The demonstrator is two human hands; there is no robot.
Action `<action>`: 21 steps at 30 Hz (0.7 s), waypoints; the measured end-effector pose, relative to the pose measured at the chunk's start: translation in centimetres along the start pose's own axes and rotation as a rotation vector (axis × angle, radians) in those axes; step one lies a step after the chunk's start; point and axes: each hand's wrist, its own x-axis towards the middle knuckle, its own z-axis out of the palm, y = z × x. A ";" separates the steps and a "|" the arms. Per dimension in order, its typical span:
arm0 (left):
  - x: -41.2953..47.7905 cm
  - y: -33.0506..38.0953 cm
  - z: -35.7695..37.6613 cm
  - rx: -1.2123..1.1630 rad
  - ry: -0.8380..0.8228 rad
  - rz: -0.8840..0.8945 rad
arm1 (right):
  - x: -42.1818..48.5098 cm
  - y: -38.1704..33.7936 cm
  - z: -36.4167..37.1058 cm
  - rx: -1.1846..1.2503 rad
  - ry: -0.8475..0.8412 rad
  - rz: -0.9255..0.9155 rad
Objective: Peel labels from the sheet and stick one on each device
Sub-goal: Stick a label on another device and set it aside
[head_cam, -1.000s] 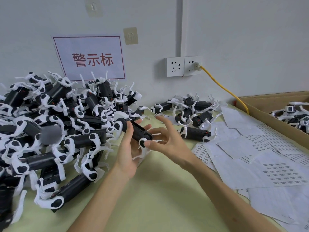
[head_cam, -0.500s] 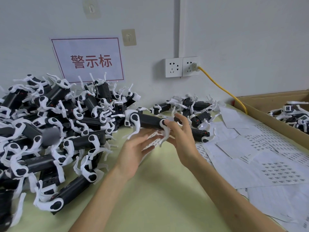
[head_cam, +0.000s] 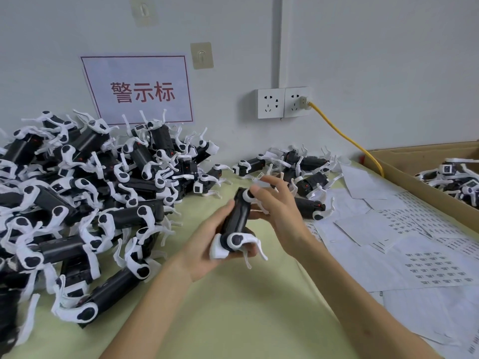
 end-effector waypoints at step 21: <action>0.8 -0.9 -0.4 0.126 0.202 0.195 | -0.4 -0.1 0.5 -0.287 -0.078 -0.117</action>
